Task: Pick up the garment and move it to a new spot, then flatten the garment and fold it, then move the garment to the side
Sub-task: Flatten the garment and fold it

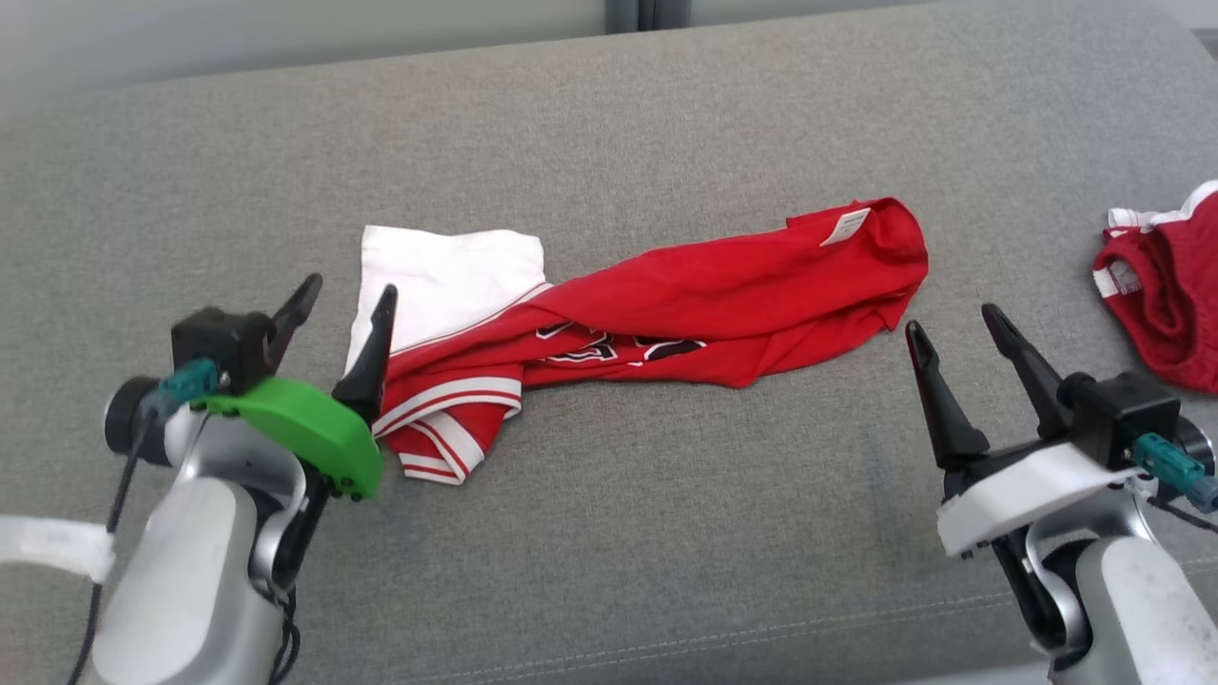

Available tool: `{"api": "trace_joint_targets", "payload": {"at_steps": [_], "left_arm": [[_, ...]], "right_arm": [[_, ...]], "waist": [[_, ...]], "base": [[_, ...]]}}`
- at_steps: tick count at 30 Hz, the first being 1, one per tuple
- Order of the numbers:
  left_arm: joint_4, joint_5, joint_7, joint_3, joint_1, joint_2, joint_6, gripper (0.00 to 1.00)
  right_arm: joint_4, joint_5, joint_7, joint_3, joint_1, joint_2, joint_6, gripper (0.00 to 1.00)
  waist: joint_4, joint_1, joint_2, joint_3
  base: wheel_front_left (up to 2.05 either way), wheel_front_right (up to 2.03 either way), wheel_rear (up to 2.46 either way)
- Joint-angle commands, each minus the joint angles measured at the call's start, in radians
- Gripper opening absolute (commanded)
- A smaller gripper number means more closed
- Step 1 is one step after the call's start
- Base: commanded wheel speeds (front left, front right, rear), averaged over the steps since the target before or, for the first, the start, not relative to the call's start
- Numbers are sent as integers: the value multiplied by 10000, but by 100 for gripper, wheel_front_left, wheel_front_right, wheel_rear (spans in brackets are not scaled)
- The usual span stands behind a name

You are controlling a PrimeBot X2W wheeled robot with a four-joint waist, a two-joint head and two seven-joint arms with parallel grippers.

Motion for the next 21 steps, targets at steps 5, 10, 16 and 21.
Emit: {"api": "trace_joint_targets", "payload": {"at_steps": [5,10,16,21], "left_arm": [[1510,-763,368,-490,-1908,402,-83,100],[2623,-1656,389,-1225,-3146,729,-88,100],[3592,-2652,391,-2055,-4254,1145,-82,100],[4219,-3307,234,-2465,-4936,1434,-82,100]], "right_arm": [[682,127,-145,241,-1332,-497,-1,100],[1455,195,-193,481,-2340,-952,-1,100],[1812,341,-312,577,-3186,-1317,-1,100],[1925,386,-367,760,-3637,-1437,-1,100]], "waist": [[-437,0,0,1263],[-445,0,0,1917],[-471,0,0,2598],[-505,0,0,3014]], "base": [[0,0,0],[0,0,0],[0,0,0],[0,0,0]]}}
